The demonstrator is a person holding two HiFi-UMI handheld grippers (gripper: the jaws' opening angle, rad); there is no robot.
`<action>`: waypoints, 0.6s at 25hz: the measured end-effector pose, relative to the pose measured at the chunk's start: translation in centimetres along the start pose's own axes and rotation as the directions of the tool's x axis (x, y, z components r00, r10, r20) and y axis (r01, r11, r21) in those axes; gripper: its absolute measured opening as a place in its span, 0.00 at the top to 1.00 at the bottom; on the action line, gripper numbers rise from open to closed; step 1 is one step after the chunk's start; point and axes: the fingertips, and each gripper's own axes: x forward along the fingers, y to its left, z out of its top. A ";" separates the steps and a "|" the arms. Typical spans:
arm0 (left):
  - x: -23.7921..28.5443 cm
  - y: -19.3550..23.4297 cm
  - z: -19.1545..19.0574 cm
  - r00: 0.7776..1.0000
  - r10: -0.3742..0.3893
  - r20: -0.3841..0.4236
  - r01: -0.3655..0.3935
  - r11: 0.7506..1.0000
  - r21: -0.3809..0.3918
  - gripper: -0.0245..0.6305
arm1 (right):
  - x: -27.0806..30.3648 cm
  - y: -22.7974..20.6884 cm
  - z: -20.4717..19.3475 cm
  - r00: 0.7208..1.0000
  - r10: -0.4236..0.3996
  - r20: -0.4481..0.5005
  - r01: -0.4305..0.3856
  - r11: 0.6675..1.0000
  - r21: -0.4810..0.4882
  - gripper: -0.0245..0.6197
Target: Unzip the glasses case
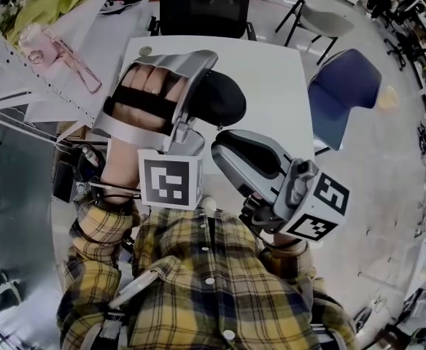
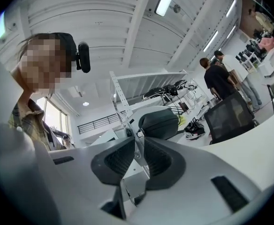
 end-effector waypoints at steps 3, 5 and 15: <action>0.0 0.6 0.2 1.000 0.026 -0.003 -0.026 0.999 0.035 0.59 | -0.3 -0.8 -0.3 0.999 -0.033 -0.016 0.033 0.999 0.005 0.88; 0.0 1.2 0.2 0.999 0.047 -0.009 -0.046 0.996 0.073 0.59 | -0.3 -1.1 -0.3 0.999 -0.037 -0.017 0.038 0.999 0.012 0.88; 0.3 1.7 0.2 0.998 0.066 -0.013 -0.064 0.989 0.133 0.59 | 0.1 -0.3 0.8 0.997 0.050 0.063 -0.055 0.995 0.083 0.86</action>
